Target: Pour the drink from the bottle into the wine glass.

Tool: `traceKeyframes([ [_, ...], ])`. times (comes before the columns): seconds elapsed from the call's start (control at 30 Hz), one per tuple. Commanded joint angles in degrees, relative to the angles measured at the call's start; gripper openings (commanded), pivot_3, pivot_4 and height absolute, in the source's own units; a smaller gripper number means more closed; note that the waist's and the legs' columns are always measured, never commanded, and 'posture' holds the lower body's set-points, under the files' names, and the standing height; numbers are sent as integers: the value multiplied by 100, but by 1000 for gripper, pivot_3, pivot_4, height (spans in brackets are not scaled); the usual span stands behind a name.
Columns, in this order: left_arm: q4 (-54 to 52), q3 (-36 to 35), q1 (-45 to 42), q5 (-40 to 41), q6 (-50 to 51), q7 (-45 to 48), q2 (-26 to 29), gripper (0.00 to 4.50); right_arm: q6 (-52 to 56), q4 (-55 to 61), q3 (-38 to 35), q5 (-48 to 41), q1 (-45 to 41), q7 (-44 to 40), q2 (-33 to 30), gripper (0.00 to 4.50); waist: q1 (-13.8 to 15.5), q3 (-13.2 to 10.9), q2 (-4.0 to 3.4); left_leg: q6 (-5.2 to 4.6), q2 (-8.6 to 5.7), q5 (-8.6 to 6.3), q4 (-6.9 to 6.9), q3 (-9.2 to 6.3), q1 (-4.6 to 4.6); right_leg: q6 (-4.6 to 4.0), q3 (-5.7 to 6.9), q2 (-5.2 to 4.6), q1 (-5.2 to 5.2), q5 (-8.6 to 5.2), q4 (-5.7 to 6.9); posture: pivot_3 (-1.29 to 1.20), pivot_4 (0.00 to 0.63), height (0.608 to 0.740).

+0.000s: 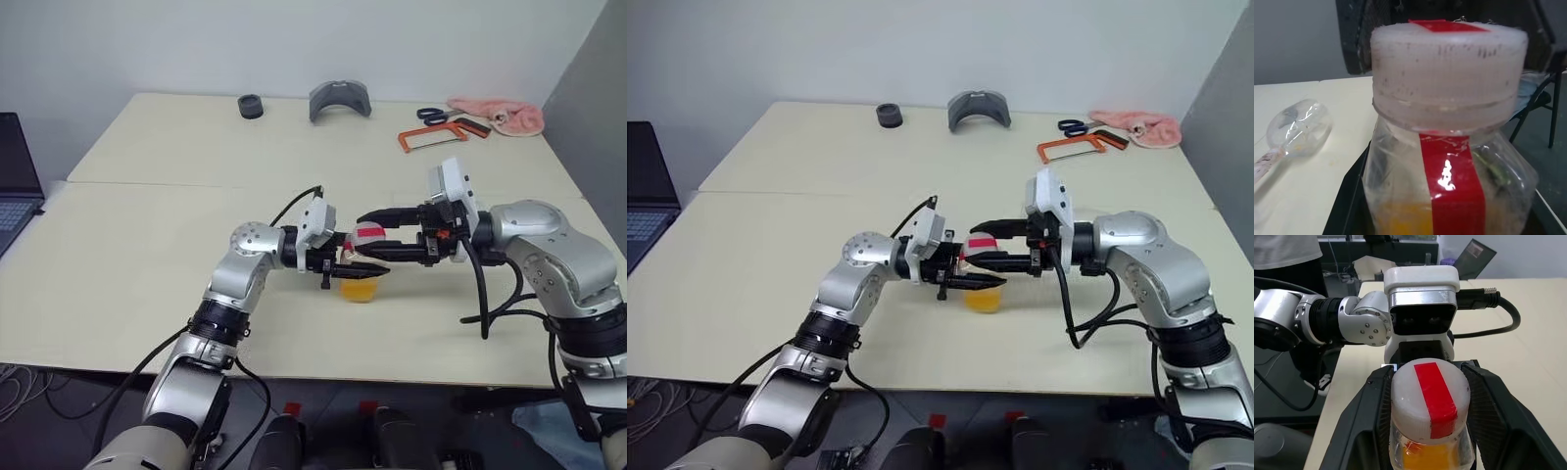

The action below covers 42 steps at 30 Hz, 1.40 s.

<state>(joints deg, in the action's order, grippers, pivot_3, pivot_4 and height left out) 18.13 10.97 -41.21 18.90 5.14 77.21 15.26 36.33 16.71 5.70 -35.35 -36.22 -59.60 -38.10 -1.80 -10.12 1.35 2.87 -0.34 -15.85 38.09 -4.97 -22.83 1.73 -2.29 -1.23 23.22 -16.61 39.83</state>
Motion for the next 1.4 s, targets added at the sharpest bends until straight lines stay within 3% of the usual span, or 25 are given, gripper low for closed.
traceKeyframes([
  [0.03, -192, -275, -43, 105, -113, -394, -77, 1712, 86, 488, -562, -74, 431, 609, 3, 3264, 5, 0, 0, 0, 0, 0, 0, -1, 0, 0, 0, -1, 0, 0, 0, 0, 150, 740],
  [0.17, -35, -410, -43, 59, -354, -791, -281, 1712, 63, 1064, -1159, -99, 829, 1660, 393, 4500, -2, 0, 0, 0, 0, 0, 0, -7, 1, 0, -5, -3, 3, 0, 5, 0, 150, 740],
  [0.27, 191, -464, -90, -24, -547, -1078, -475, 1712, 290, 1885, -1379, -235, 1352, 2608, 863, 4500, 11, 0, 0, 1, 1, 0, -1, -13, 0, 0, -1, -3, 2, 0, 5, 0, 150, 740],
  [0.53, 862, -416, -339, -309, -1039, -1289, -645, 1711, 113, 2759, -41, 1238, 1881, 4387, 1803, 4500, -17, 1, -1, 2, -9, 1, -1, -10, 8, 2, -7, 8, 3, -1, 9, 0, 150, 740],
  [0.83, 1275, -377, -509, -477, -1395, -1277, -739, 1710, -329, 2329, 511, 2298, 1881, 4962, 2274, 4500, -14, 1, -1, 3, -10, 2, -1, -9, 7, 1, -8, 6, 3, 0, 7, 0, 150, 740],
  [1.1, 1381, -386, -537, -520, -1511, -1253, -719, 1710, -449, 2134, 596, 2583, 1926, 5087, 2677, 4500, -15, 1, -1, 3, -10, 1, -2, -4, 7, 1, -8, 7, 3, 0, 7, 0, 150, 740],
  [1.23, 1370, -396, -530, -522, -1509, -1254, -699, 1710, -509, 2080, 603, 2654, 1982, 5081, 2779, 3620, -15, 1, -1, 2, -10, 1, -2, -4, 7, 1, -8, 7, 3, 0, 7, 0, 150, 740],
  [1.33, 1350, -402, -520, -509, -1488, -1250, -692, 1710, -537, 2043, 608, 2680, 1986, 5011, 2781, 2424, -15, 1, -1, 2, -10, 1, -2, -4, 7, 1, -8, 7, 3, 0, 7, 0, 150, 740],
  [1.4, 1334, -402, -514, -495, -1460, -1239, -691, 1710, -575, 2009, 615, 2687, 1982, 4933, 2745, 1862, -15, 1, -1, 2, -10, 1, -1, -4, 7, 1, -8, 7, 3, 0, 7, 0, 150, 740],
])
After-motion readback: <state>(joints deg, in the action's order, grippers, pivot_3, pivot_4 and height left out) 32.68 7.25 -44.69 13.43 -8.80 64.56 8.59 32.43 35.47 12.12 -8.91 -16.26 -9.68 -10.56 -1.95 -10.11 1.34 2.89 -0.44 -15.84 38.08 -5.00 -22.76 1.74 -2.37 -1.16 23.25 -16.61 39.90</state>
